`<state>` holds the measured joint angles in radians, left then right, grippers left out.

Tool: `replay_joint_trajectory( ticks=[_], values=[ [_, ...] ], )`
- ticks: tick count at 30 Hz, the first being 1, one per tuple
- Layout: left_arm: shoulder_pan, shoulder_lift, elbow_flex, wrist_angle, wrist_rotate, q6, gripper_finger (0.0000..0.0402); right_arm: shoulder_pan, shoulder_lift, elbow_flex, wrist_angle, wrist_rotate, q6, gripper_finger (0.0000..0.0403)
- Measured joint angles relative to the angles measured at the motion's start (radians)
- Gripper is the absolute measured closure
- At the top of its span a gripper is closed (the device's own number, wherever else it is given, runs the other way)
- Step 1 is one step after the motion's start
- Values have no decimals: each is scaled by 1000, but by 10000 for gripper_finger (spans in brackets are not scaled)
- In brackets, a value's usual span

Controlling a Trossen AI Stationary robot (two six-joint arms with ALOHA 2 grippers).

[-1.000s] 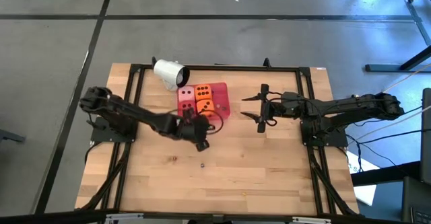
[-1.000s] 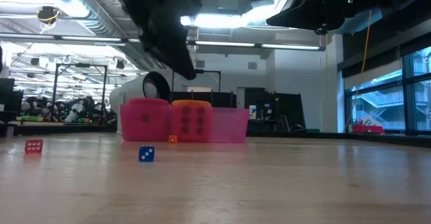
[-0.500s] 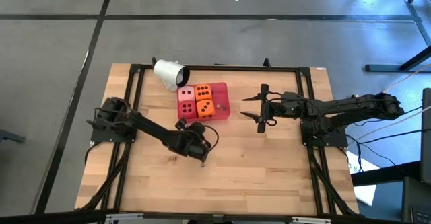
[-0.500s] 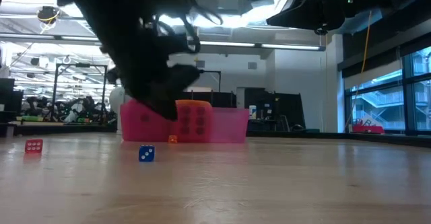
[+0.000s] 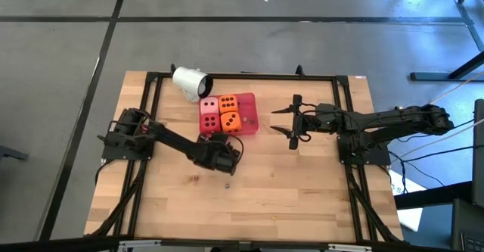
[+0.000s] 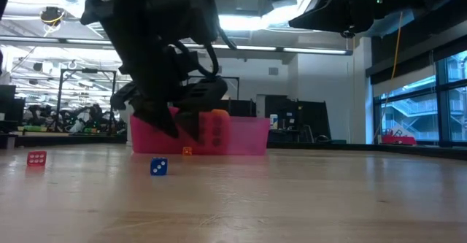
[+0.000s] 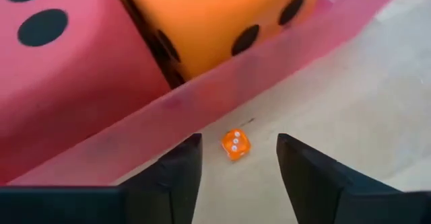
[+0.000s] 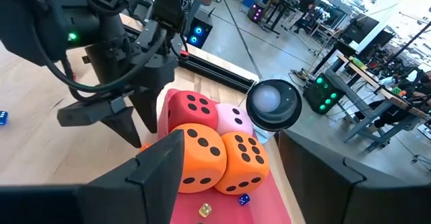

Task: Pick & Place Dice
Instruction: Put the small orange dice into the red bin

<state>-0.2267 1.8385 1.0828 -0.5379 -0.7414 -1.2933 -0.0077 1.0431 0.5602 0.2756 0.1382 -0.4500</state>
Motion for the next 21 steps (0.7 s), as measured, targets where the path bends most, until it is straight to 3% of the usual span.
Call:
replay_joint_trajectory(
  ticks=[11, 21],
  values=[
    [15, 1, 0, 2, 1, -91, 214, 0, 0, 0, 0, 0, 0, 160],
    [32, 82, 0, 66, 8, -106, 219, 0, 0, 0, -2, 0, 1, 160]
  ],
)
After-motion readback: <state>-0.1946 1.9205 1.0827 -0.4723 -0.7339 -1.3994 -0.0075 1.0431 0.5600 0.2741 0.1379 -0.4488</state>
